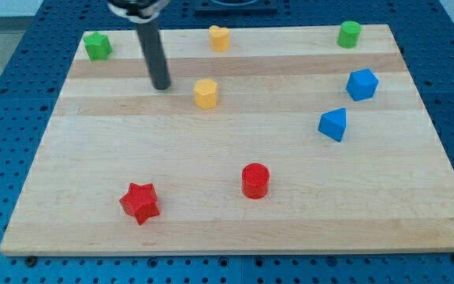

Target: Place the yellow hexagon at the center left of the board

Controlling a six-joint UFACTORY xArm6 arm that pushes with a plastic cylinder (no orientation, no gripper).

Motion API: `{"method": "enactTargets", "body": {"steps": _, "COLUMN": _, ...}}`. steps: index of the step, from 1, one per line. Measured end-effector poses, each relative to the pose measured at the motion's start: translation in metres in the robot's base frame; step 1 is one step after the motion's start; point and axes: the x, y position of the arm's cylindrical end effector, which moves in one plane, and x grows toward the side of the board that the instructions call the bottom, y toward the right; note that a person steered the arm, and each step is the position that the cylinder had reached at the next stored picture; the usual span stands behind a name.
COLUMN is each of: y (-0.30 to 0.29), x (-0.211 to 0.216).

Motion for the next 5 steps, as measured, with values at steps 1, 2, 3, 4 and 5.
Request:
{"method": "enactTargets", "body": {"steps": 1, "y": 0.069, "x": -0.001}}
{"method": "enactTargets", "body": {"steps": 2, "y": 0.105, "x": 0.014}}
{"method": "enactTargets", "body": {"steps": 3, "y": 0.069, "x": 0.044}}
{"method": "enactTargets", "body": {"steps": 4, "y": -0.014, "x": 0.057}}
{"method": "enactTargets", "body": {"steps": 5, "y": -0.07, "x": 0.057}}
